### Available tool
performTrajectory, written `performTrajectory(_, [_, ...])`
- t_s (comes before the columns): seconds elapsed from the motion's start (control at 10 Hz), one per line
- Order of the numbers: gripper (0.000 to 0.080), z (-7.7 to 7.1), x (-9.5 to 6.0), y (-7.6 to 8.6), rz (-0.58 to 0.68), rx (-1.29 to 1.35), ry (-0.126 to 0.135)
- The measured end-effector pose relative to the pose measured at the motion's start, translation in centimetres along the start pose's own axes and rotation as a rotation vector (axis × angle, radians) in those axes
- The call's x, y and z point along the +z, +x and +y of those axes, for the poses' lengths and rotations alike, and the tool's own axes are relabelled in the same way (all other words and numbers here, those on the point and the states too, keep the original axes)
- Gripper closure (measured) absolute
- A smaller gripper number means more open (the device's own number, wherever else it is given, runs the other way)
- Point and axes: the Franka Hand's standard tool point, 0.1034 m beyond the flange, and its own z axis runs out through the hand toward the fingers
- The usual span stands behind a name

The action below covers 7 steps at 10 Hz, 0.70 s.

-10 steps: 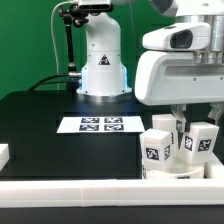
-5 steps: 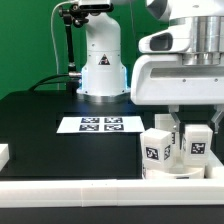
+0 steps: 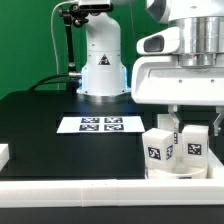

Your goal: Assemble stool

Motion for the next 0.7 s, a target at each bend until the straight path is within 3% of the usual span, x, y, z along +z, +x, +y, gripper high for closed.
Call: performTrajectory(0.7, [0.0456, -0.05, 0.06, -0.15, -0.007, 0.480, 0.006])
